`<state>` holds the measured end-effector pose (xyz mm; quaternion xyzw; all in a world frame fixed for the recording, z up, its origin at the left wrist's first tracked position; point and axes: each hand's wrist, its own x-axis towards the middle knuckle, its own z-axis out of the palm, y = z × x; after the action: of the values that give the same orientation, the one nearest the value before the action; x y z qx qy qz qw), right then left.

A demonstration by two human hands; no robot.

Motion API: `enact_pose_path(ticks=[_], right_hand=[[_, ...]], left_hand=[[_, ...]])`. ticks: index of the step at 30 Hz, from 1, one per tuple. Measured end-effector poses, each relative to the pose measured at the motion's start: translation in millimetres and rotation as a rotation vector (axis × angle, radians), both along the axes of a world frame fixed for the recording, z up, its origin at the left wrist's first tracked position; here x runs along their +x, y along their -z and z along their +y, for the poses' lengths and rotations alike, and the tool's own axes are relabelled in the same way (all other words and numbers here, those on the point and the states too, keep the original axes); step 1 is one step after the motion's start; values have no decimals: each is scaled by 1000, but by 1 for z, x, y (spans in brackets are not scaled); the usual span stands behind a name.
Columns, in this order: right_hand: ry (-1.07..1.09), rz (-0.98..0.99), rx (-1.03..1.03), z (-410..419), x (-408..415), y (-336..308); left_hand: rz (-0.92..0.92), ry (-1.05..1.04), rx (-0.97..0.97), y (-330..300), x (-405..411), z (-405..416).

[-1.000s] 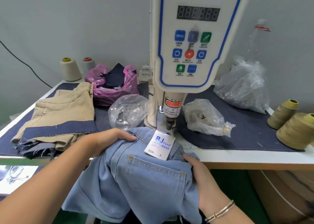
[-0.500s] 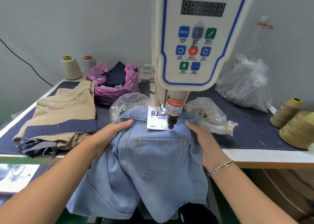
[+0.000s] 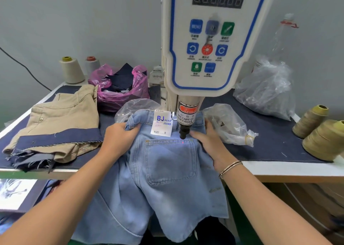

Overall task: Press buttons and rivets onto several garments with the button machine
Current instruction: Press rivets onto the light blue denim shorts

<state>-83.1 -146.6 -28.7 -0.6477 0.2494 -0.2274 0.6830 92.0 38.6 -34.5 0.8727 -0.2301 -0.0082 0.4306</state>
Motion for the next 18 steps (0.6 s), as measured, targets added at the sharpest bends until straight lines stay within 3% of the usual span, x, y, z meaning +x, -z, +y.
enact_pose_path(ticks=[5, 11, 18], right_hand=[[-16, -93, 87, 1, 2, 13], [32, -169, 41, 4, 4, 18], [-62, -249, 111, 5, 0, 23]], left_hand=[[-106, 47, 167, 10, 5, 1], [121, 111, -110, 12, 9, 4], [247, 150, -319, 12, 9, 14]])
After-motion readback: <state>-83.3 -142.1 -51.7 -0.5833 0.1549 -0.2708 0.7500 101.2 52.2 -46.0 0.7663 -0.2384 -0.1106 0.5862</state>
